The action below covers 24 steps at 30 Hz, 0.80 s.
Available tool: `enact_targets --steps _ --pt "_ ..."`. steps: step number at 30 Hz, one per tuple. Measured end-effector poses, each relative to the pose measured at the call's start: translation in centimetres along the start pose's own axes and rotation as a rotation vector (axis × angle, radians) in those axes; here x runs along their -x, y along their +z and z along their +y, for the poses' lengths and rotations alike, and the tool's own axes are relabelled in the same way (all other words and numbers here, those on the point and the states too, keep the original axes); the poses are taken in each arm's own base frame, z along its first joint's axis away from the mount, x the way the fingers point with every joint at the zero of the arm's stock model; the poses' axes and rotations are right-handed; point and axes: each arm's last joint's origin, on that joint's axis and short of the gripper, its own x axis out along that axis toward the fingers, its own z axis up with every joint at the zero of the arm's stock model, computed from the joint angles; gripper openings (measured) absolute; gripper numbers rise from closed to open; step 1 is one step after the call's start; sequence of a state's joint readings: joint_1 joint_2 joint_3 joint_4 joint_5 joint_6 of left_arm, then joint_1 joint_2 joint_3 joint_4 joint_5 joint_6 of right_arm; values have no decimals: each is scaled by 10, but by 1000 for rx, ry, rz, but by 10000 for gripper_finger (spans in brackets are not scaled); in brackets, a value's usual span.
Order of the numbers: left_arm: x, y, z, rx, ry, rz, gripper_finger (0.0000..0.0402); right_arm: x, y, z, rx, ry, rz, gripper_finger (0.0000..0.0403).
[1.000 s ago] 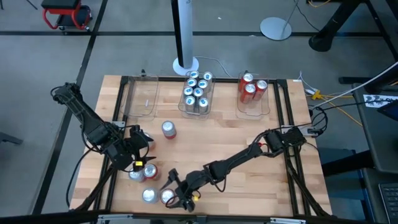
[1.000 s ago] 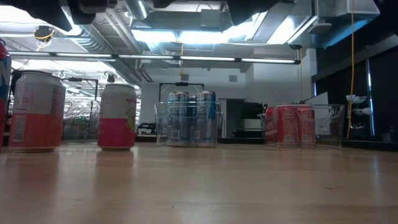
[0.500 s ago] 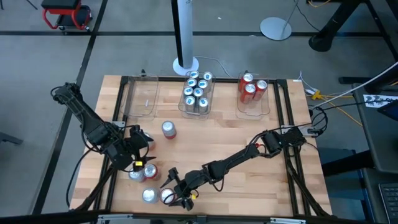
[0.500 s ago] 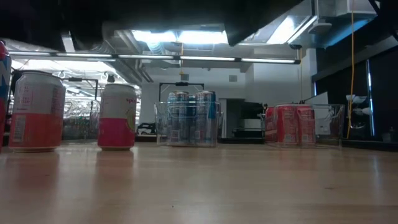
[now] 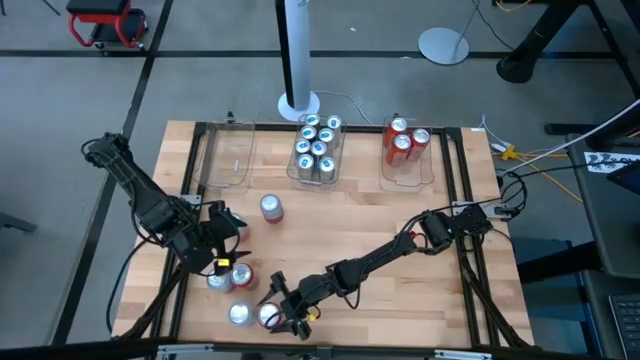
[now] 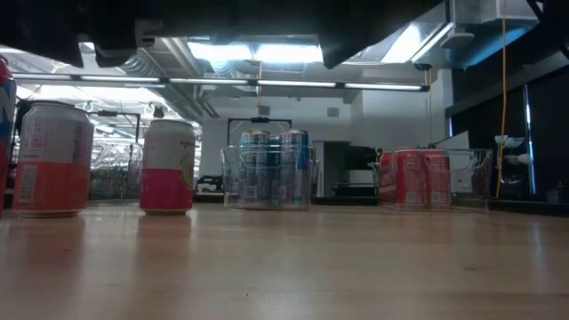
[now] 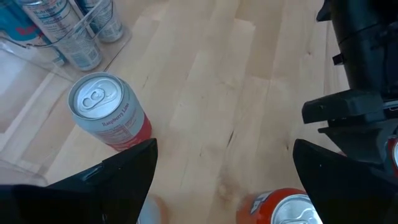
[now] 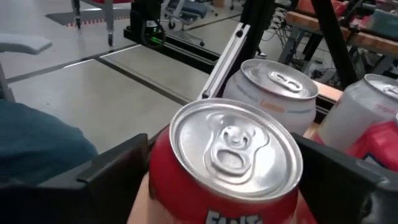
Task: Sort soda cans
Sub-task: Put the orange soda can into the right transparent bin
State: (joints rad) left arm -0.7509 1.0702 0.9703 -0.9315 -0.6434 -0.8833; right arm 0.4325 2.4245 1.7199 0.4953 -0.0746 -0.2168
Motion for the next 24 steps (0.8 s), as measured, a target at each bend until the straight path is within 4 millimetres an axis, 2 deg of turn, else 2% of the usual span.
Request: enact_targets --steps 8,17,24 --pt "0 0 0 0 0 0 363 0 1 0 34 9 4 290" --pt "0 0 0 4 3 -3 363 0 3 1 106 35 -19 290" --pt "0 0 0 11 3 -3 363 13 21 -13 217 41 43 290"
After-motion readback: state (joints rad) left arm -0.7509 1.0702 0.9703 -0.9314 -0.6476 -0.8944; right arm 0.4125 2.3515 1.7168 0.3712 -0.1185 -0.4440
